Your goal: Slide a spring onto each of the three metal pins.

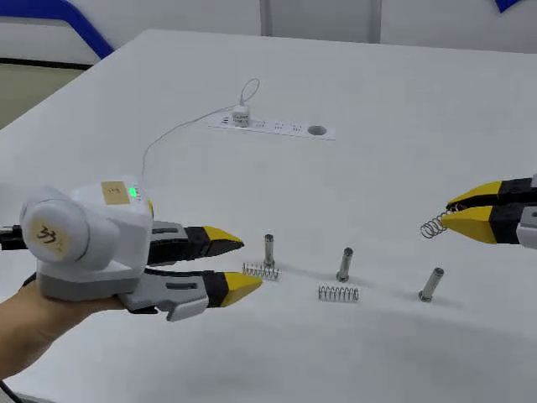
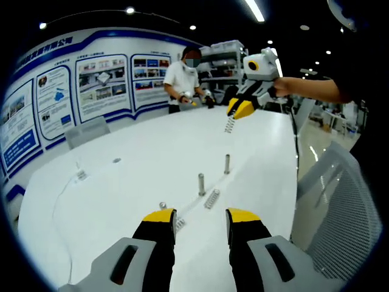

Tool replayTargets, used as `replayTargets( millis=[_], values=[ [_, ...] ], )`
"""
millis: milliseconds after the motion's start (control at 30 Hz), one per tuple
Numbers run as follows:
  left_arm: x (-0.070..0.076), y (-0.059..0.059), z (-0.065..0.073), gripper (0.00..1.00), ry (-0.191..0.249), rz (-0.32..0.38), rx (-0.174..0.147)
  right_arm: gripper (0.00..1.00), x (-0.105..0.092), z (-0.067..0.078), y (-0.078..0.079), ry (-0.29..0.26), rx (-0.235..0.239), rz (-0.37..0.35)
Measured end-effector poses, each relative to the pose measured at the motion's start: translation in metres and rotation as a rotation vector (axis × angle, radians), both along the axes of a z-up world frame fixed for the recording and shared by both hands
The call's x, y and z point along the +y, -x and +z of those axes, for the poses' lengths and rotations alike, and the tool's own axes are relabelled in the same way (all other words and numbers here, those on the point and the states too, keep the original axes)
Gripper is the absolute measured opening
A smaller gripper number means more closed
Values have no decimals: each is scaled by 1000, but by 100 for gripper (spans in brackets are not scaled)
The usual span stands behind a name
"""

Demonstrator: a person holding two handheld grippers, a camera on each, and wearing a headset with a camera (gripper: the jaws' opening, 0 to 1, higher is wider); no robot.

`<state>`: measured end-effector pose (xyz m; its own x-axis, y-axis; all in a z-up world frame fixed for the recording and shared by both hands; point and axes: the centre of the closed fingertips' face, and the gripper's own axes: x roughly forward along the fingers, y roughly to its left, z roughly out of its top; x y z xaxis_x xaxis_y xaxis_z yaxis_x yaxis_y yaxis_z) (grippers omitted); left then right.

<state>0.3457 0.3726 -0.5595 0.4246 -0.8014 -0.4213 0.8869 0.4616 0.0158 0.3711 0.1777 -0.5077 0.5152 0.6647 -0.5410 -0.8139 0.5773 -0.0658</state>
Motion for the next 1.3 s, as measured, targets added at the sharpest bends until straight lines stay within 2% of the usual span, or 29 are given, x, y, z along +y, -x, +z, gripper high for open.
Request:
replayTargets(
  millis=[67,167,267,333,467,533,633,767,900,1033,1300],
  values=[
    [5,1,-2,41,-4,12,8,10,-4,-4,-3,13,7,-22],
    [12,0,-3,45,-13,36,3,10,-10,-12,-5,57,13,-39],
    [16,-2,-4,50,-4,54,11,10,-12,-14,-5,36,43,-60],
    [20,-1,-8,52,-16,60,13,10,-17,-17,-8,45,52,-73],
    [25,2,-14,54,-30,69,21,10,-24,-27,-7,93,70,-79],
    [28,1,-15,58,-41,79,8,10,-27,-32,-5,112,72,-79],
    [33,-2,-18,64,-59,102,8,10,-33,-43,-5,155,80,-82],
    [37,-7,-18,66,-50,129,12,10,-38,-51,-4,177,91,-84],
    [37,-9,-18,70,-36,143,18,10,-40,-55,-5,161,112,-93],
    [33,-6,-17,80,-10,133,35,11,-40,-57,-8,148,124,-101],
    [35,-7,-23,88,-12,156,55,11,-37,-68,-10,163,152,-96]
  ],
)
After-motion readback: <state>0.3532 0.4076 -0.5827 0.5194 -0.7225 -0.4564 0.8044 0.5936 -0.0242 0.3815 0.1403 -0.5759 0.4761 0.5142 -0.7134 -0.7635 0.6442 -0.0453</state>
